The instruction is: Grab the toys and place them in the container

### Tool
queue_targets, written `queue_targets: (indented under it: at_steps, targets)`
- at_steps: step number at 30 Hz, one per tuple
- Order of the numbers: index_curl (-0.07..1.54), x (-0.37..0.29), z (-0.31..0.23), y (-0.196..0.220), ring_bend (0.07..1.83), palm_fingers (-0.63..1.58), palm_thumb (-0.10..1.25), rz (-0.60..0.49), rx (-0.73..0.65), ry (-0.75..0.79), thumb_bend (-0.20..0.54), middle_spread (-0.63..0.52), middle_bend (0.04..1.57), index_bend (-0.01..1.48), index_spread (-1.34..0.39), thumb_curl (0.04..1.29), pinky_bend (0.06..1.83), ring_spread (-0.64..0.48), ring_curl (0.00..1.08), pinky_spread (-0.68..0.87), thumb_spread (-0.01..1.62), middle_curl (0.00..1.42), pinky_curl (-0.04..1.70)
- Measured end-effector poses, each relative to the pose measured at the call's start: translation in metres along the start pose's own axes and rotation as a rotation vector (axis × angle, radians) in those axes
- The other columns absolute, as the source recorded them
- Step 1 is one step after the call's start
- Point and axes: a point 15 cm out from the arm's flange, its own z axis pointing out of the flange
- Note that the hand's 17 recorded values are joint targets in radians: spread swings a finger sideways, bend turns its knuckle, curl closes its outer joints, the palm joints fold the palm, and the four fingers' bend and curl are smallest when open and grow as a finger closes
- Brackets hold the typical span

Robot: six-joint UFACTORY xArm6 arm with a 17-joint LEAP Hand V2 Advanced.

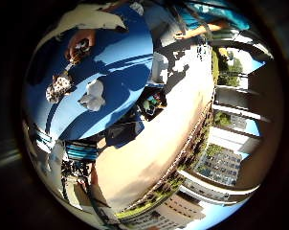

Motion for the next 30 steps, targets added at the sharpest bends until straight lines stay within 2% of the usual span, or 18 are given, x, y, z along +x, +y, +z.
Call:
queue_targets:
  at_steps: [8, 13, 21, 24, 30]
  targets:
    - [0.22, 0.028, 0.044, 0.003, 0.4, 0.13, 0.52, 0.072, -0.072, -0.054, -0.033, 0.12, 0.19, 0.15, -0.16, 0.31, 0.78, 0.3, 0.33, 0.47, 1.15, 0.33, 0.22]
    - [0.21, 0.042, 0.076, -0.001, 0.44, 0.17, 0.51, 0.157, -0.115, -0.086, -0.03, 0.13, 0.19, 0.14, -0.08, 0.31, 0.81, 0.31, 0.34, 0.48, 1.16, 0.34, 0.22]
    - [0.2, 0.069, 0.168, -0.02, 0.5, 0.2, 0.5, 0.275, -0.206, -0.14, -0.028, 0.12, 0.19, 0.14, -0.01, 0.32, 0.86, 0.31, 0.34, 0.48, 1.16, 0.35, 0.21]
    - [0.2, 0.074, 0.192, -0.012, 0.51, 0.19, 0.48, 0.319, -0.241, -0.16, -0.032, 0.13, 0.2, 0.13, 0.01, 0.31, 0.88, 0.31, 0.35, 0.48, 1.16, 0.35, 0.21]
    - [0.19, 0.054, 0.25, 0.0, 0.55, 0.21, 0.43, 0.33, -0.296, -0.195, -0.035, 0.13, 0.21, 0.14, 0.06, 0.31, 0.91, 0.32, 0.34, 0.48, 1.15, 0.36, 0.19]
